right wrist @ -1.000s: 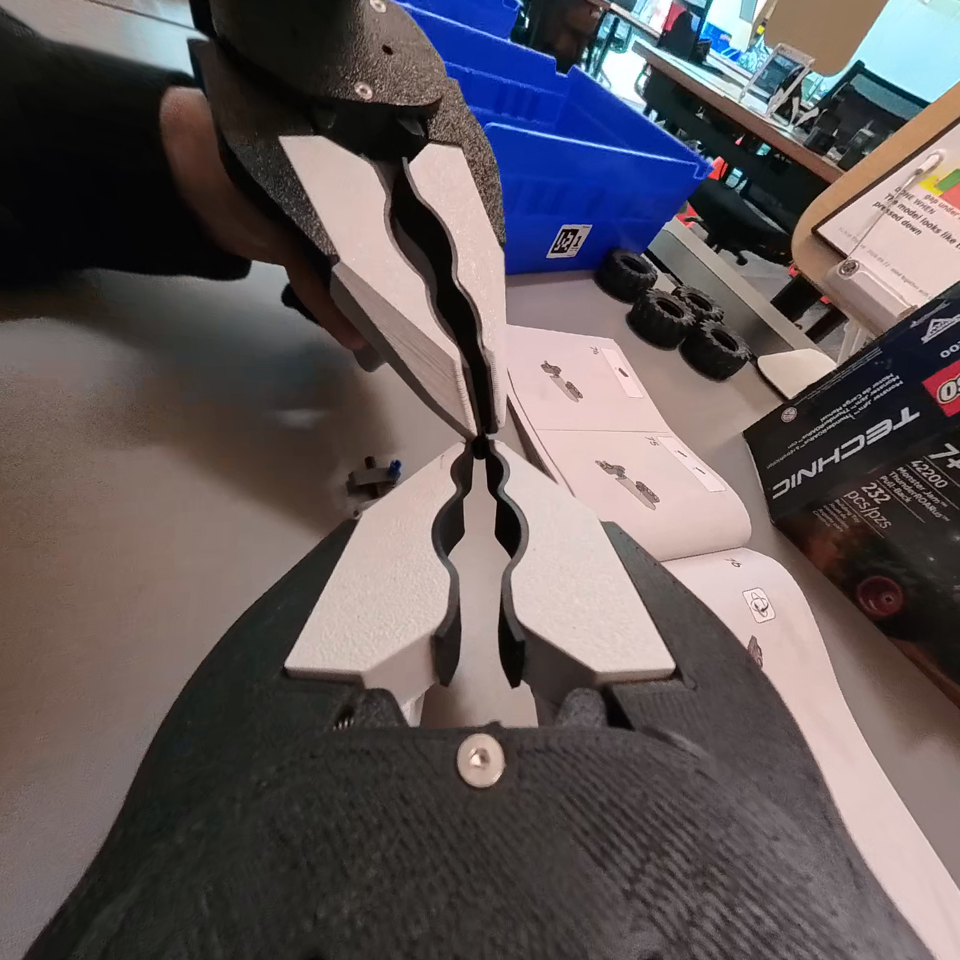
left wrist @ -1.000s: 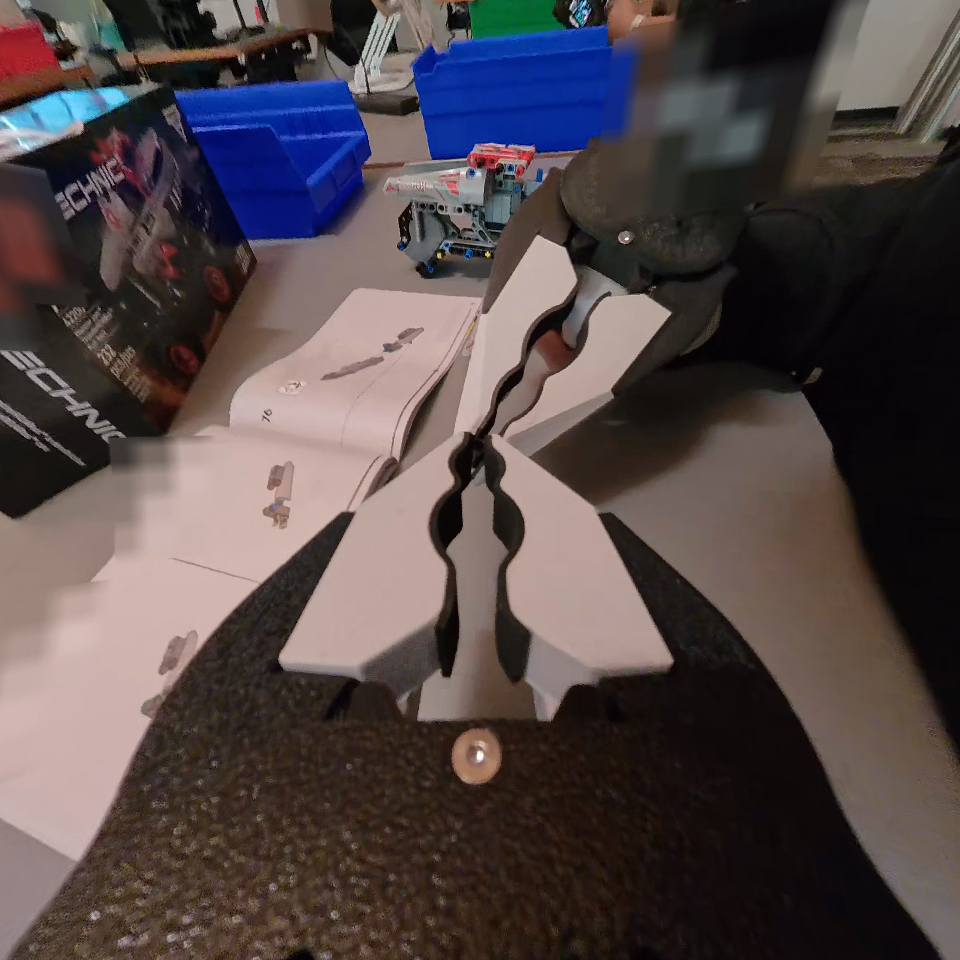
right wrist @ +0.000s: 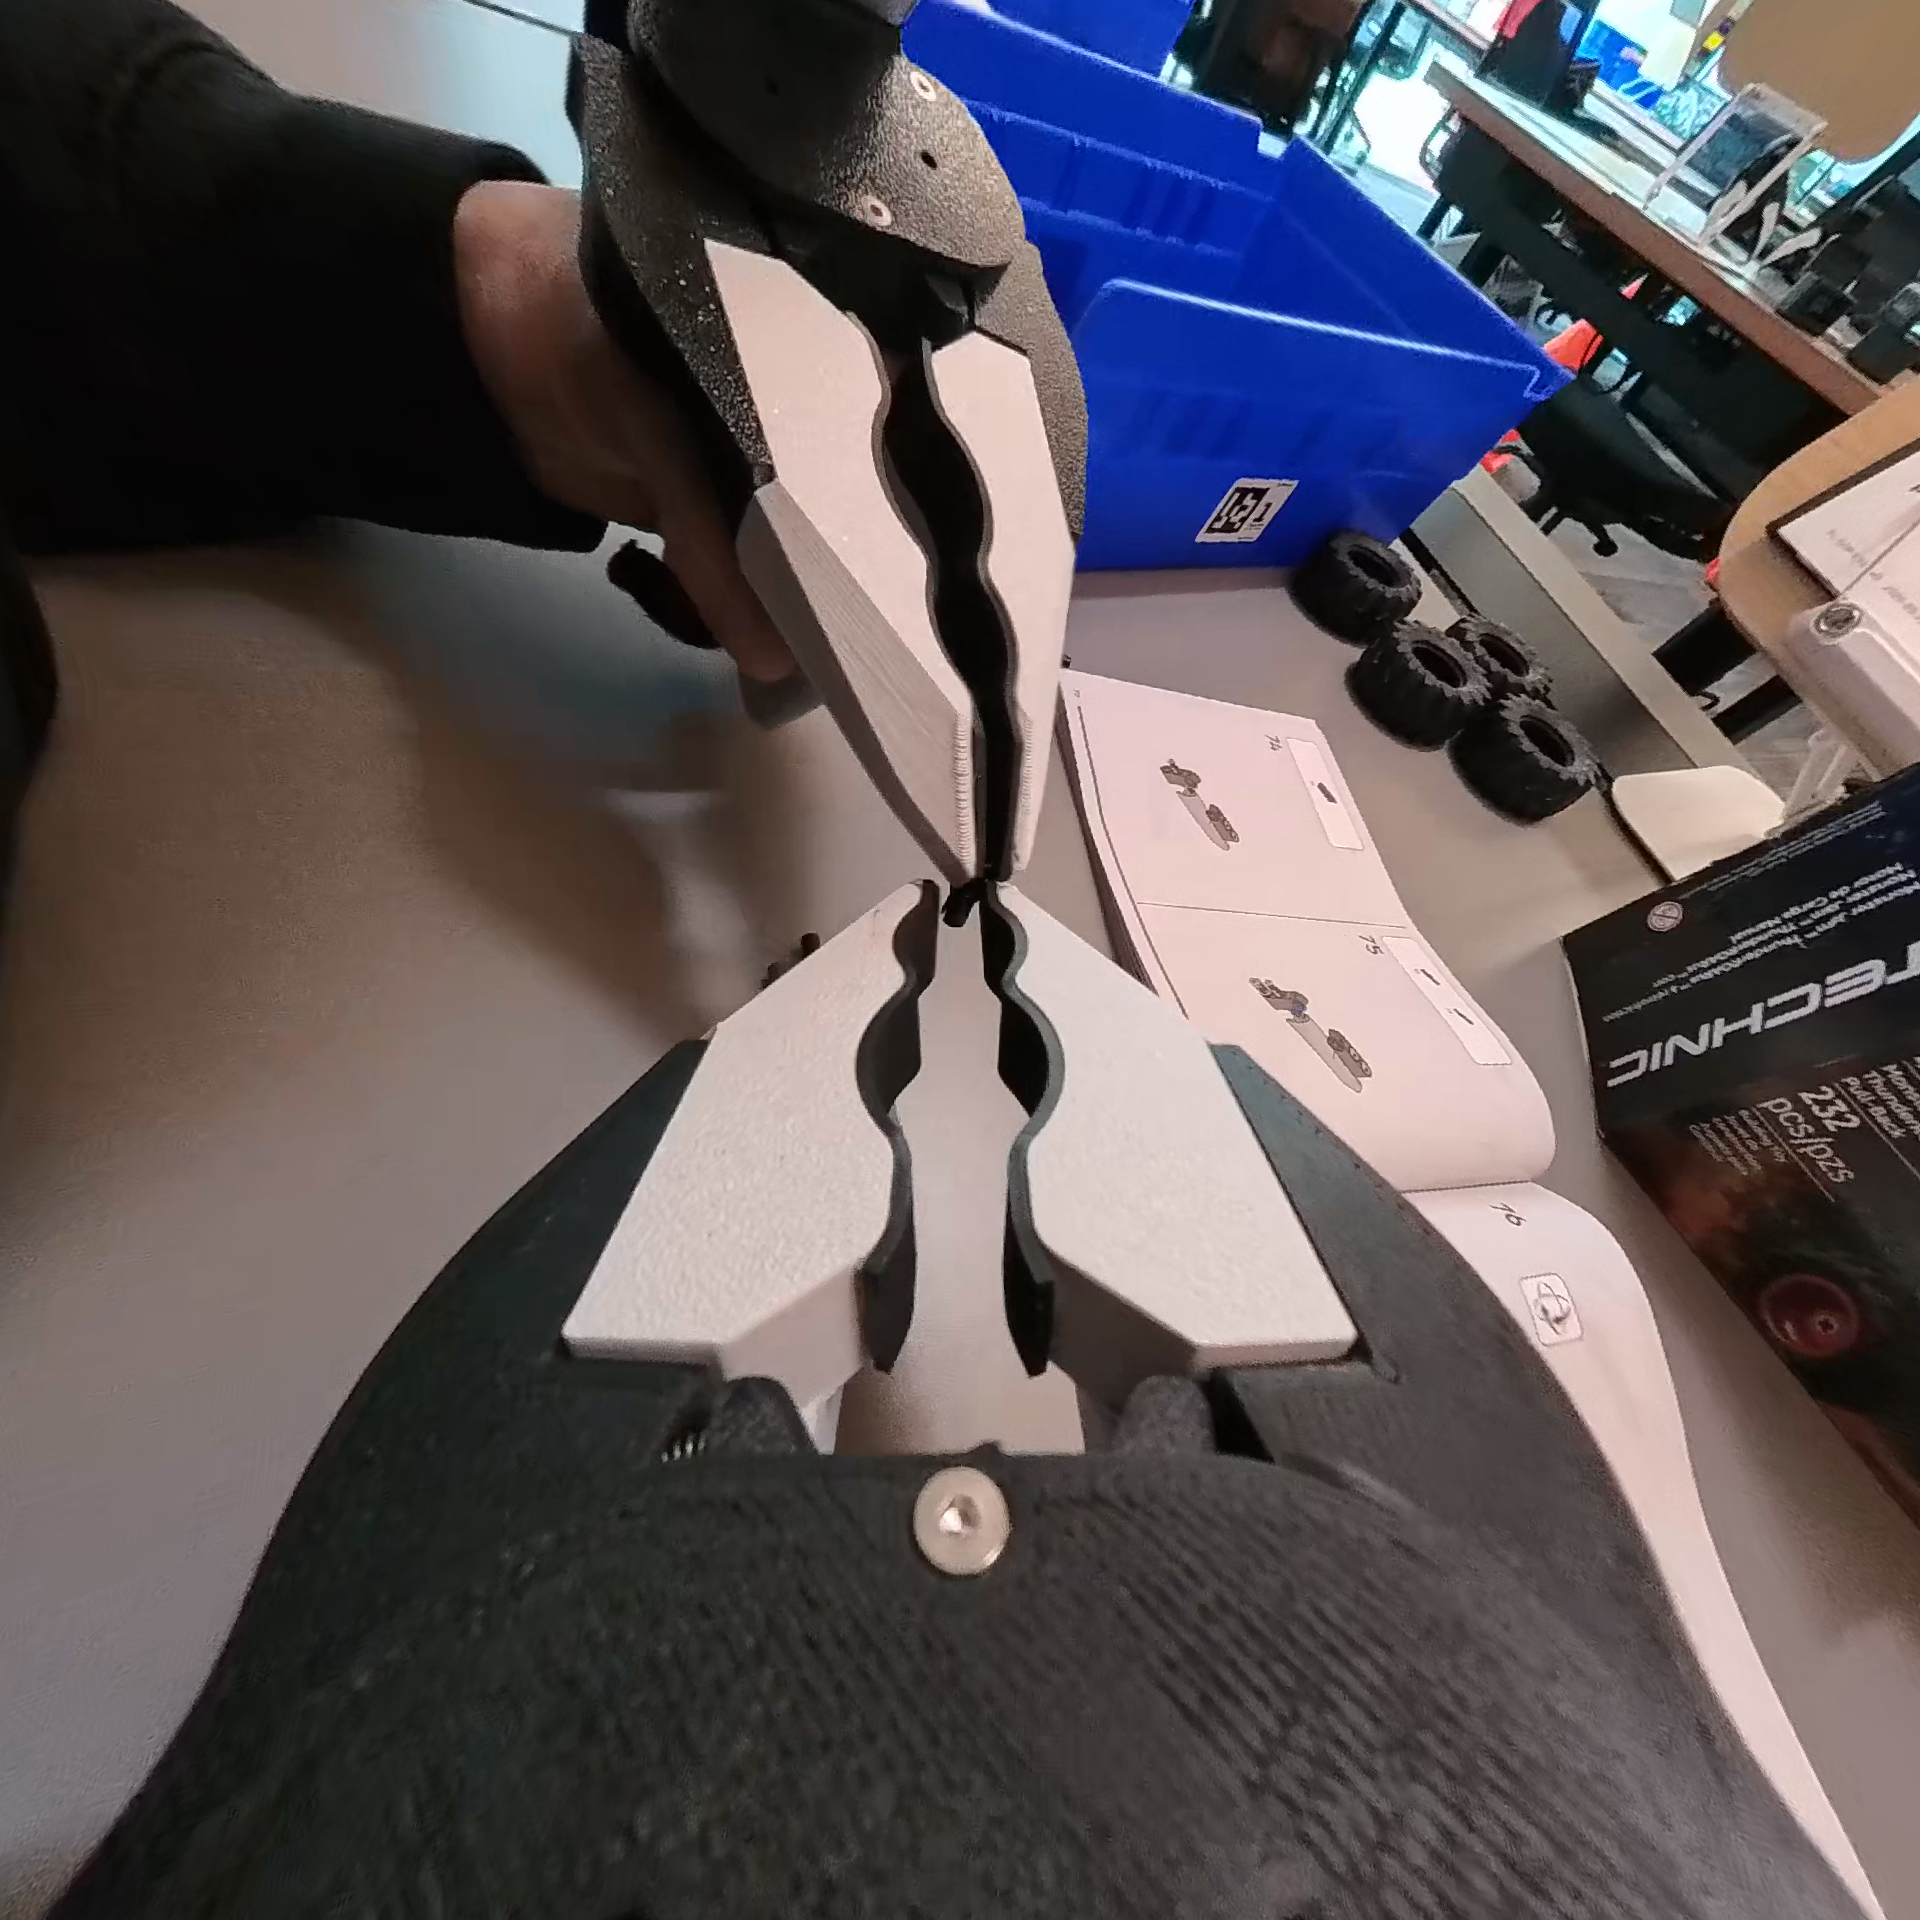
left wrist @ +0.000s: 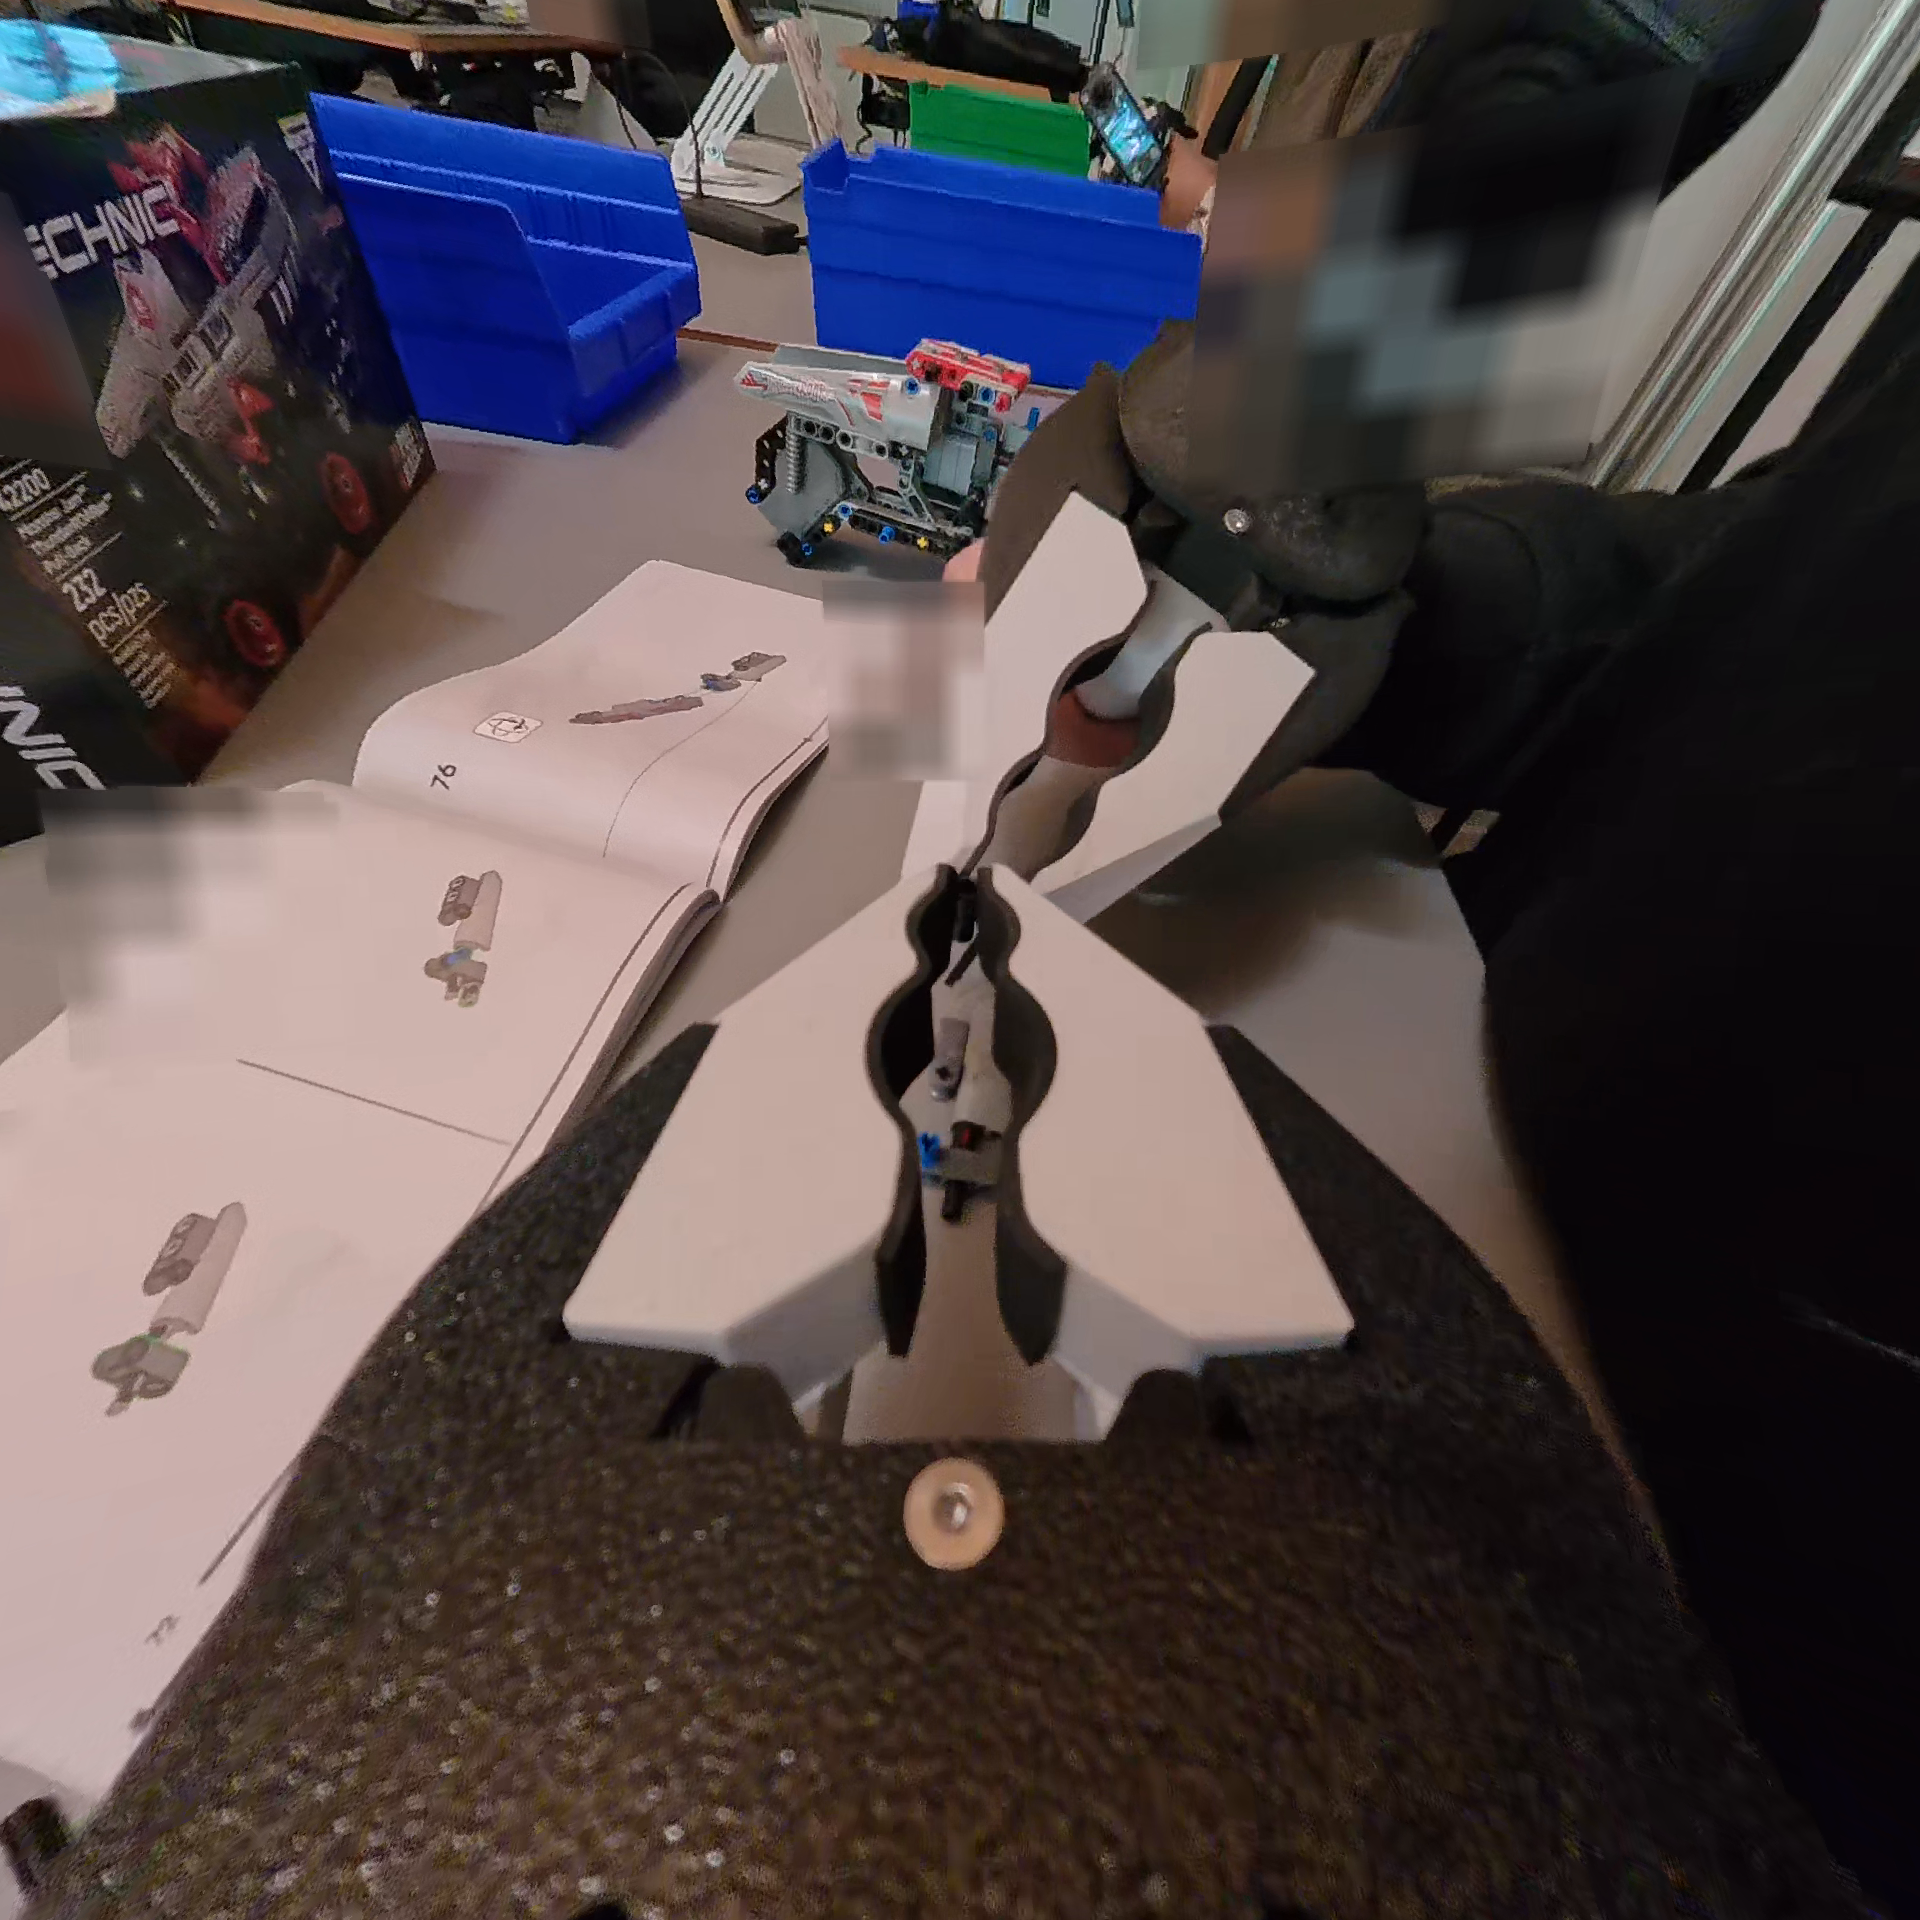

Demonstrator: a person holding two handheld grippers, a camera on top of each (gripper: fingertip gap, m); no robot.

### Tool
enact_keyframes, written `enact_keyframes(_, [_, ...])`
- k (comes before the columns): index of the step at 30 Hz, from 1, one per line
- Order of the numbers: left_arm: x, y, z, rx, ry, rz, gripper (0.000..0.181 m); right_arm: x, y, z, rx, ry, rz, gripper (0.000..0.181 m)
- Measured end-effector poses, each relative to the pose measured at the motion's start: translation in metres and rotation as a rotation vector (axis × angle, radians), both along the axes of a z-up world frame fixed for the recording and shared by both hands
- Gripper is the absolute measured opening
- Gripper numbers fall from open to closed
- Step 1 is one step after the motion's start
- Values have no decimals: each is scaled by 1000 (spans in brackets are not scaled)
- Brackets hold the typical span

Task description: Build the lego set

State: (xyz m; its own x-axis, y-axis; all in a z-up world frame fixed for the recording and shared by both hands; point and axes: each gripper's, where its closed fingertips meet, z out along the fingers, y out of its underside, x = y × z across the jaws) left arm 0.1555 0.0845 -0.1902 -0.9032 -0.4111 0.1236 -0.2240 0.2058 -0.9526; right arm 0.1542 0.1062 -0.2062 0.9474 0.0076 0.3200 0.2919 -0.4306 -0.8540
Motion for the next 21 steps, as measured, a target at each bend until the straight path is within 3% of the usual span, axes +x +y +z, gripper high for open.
enact_keyframes(10, [2,-5,19,-117,49,79,1,4,-4,19,121,75,-99,3])
enact_keyframes(21, [-3,-1,20,-129,78,122,1,-4,1,20,175,192,-81,4])
